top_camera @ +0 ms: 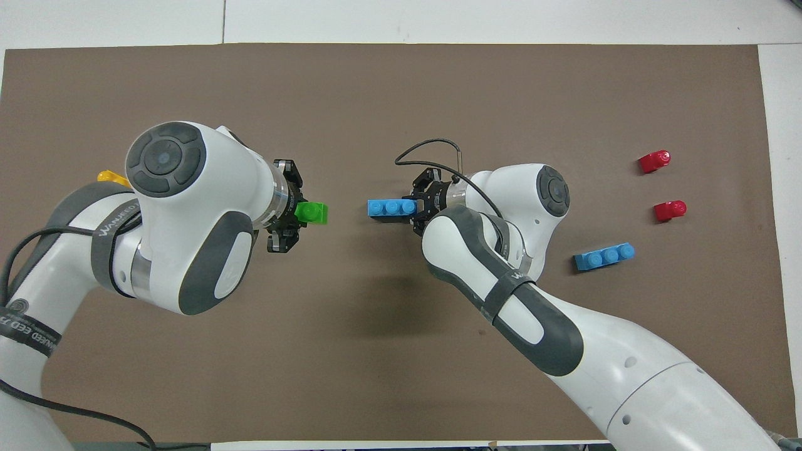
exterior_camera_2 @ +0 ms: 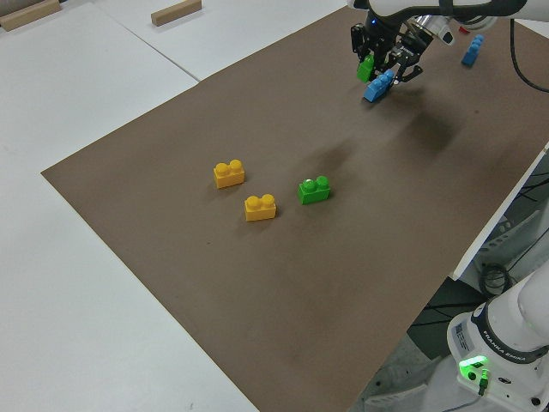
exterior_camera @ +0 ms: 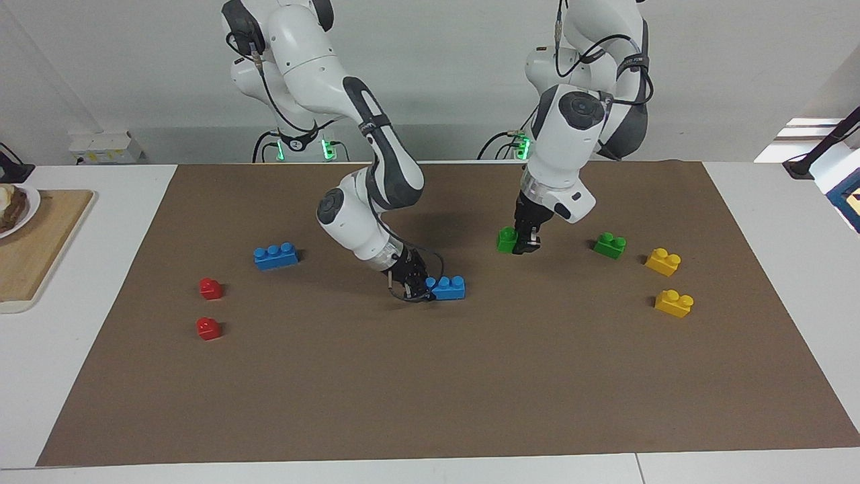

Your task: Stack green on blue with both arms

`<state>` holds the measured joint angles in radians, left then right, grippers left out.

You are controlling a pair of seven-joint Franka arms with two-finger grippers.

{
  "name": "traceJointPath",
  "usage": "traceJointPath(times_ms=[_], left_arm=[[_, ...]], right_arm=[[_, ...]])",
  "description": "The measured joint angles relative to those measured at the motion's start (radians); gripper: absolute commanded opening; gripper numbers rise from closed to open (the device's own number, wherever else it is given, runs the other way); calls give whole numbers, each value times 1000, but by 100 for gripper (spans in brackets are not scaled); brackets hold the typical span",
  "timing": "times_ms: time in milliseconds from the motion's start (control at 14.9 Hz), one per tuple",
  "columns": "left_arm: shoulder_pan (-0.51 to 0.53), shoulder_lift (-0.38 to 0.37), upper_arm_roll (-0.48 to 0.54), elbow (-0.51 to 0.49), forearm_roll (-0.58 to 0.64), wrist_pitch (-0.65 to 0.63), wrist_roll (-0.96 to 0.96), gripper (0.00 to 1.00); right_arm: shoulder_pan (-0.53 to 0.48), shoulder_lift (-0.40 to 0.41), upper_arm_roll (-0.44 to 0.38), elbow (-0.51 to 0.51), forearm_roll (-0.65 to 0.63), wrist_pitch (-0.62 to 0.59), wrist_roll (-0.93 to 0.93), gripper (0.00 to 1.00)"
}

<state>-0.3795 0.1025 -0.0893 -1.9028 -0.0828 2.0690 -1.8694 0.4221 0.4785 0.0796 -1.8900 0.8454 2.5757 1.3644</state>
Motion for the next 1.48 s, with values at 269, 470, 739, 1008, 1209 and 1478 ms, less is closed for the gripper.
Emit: traceJointPath(times_ms=[269,470,739,1008,1209,1478], left_arm=[[-65,8,0,0,12,34,-126,0],[-108,47,-1,-1,53,106,-248,0],[-128,96,0,1,63,168,-290,0],[-145,175,0,48,120,193,-358,0],[-155,217,0,72,135,209,-379,0],[-167,233,0,76,142,234,-396,0]], right_arm=[[-1,0,0,0,6,0,1,0],[-1,0,0,-1,9,2,2,0],[0,-1,2,-5,14,10,2,0],[6,-5,3,-15,14,36,2,0],[13,-11,4,-26,14,62,2,0],[14,-11,4,-28,14,64,2,0]])
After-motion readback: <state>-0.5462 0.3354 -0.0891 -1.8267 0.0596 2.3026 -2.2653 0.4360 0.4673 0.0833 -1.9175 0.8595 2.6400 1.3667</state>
